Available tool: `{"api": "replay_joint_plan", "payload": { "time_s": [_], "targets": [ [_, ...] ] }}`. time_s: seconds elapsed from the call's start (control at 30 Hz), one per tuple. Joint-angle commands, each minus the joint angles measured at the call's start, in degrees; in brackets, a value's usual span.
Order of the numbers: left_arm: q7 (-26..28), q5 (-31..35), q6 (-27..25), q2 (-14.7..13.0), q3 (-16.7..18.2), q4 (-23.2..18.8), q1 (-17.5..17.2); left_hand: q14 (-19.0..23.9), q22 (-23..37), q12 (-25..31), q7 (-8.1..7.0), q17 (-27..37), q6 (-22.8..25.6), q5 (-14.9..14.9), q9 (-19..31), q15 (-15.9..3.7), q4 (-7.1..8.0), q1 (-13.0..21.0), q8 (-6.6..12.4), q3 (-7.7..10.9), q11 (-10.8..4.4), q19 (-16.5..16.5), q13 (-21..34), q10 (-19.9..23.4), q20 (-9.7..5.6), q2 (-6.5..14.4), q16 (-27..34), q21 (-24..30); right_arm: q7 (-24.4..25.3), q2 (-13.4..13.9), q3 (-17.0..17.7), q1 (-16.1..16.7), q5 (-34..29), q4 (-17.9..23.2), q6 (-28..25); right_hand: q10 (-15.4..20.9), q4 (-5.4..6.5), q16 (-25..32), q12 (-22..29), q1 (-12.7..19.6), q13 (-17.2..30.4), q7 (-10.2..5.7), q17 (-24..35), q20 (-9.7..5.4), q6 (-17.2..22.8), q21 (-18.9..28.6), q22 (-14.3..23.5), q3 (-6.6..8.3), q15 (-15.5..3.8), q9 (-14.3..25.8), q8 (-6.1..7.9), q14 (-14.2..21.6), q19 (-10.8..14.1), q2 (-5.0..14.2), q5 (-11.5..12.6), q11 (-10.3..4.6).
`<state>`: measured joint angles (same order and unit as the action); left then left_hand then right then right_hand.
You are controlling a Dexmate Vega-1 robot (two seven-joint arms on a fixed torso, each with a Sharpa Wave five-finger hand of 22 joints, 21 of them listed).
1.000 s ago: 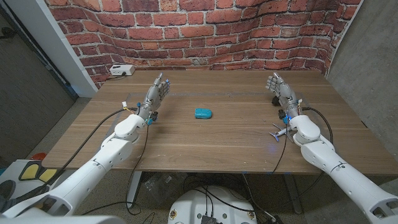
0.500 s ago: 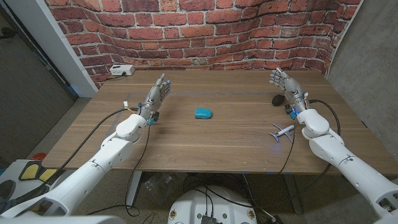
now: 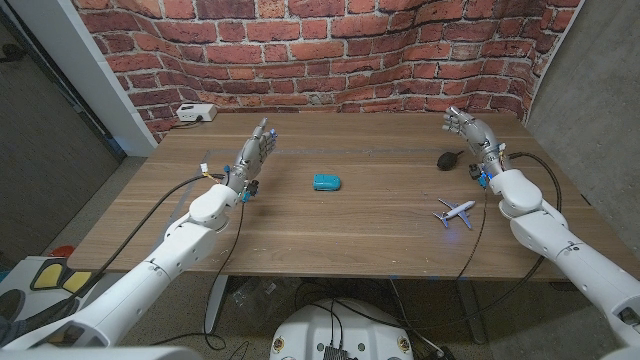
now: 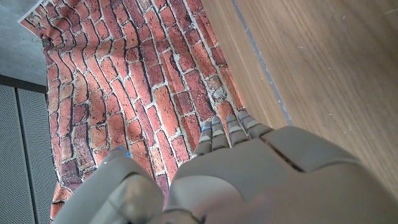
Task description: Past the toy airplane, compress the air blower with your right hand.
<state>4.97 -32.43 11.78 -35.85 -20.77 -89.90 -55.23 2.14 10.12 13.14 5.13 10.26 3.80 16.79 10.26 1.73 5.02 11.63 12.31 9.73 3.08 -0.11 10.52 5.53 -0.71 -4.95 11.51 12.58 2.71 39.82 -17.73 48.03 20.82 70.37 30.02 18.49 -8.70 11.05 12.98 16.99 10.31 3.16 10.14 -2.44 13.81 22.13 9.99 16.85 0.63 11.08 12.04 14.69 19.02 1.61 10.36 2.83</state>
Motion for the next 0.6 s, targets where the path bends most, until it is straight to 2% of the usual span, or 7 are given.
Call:
{"api": "replay_joint_plan", "payload": {
  "time_s": [0.03,0.33,0.47,0.6],
  "targets": [
    [1.98,0.59,-0.92,-0.90,0.78,-2.64,-1.57,0.66,0.20,0.25,0.08,0.17,0.66,0.09,0.31,0.09,-0.22,0.47,0.30,0.08,-0.02,0.61,0.32,0.76,-0.12,-0.15,0.28,0.09,1.44,1.54,-0.82,-1.58,-3.96,-2.86,1.92,0.85,-0.62,0.48,0.31,1.32,0.20,-0.17,0.00,-2.25,0.76,0.21,0.07,0.31,-0.35,0.05,-0.12,1.65,1.44,-0.01,-0.14,-0.08],
    [3.57,0.94,-1.17,-1.27,1.35,-4.67,-3.22,1.07,0.20,0.19,-0.07,0.18,1.09,0.06,0.32,0.10,-0.26,0.61,0.31,-0.05,-0.09,0.74,0.33,1.03,-0.08,-0.11,0.26,0.04,3.92,3.32,-1.30,-1.70,-7.89,-2.64,1.73,1.20,-0.67,0.41,0.33,1.72,0.19,-0.15,0.00,-2.28,0.84,0.14,0.05,0.28,-0.42,0.04,-0.18,1.99,2.01,-0.23,-0.18,-0.40],
    [4.18,1.16,-1.22,-1.36,1.49,-5.52,-3.93,1.14,0.20,0.19,-0.04,0.18,1.24,0.06,0.32,0.10,-0.28,0.65,0.31,-0.09,-0.06,0.81,0.33,1.16,-0.05,-0.09,0.23,0.04,4.37,4.28,-1.51,-1.81,-9.21,-2.15,1.19,1.15,-0.67,0.35,0.24,2.04,0.18,-0.36,0.01,-2.30,0.87,0.04,0.04,0.39,-0.47,0.04,-0.20,2.05,2.12,-0.07,-0.14,-1.00],
    [4.71,1.59,-0.99,-1.37,1.59,-6.21,-4.44,1.17,0.20,0.17,-0.04,0.18,1.29,0.05,0.32,0.08,-0.29,0.69,0.28,-0.12,-0.10,0.87,0.34,1.24,0.03,-0.08,0.19,0.03,6.58,5.73,-2.05,-1.97,-13.15,-1.15,-0.11,1.20,-0.73,0.31,0.19,2.55,0.17,-0.58,0.01,-2.30,1.01,-0.09,0.04,0.61,-0.63,0.03,-0.18,2.23,2.21,0.18,-0.08,-1.22]
  ]
}}
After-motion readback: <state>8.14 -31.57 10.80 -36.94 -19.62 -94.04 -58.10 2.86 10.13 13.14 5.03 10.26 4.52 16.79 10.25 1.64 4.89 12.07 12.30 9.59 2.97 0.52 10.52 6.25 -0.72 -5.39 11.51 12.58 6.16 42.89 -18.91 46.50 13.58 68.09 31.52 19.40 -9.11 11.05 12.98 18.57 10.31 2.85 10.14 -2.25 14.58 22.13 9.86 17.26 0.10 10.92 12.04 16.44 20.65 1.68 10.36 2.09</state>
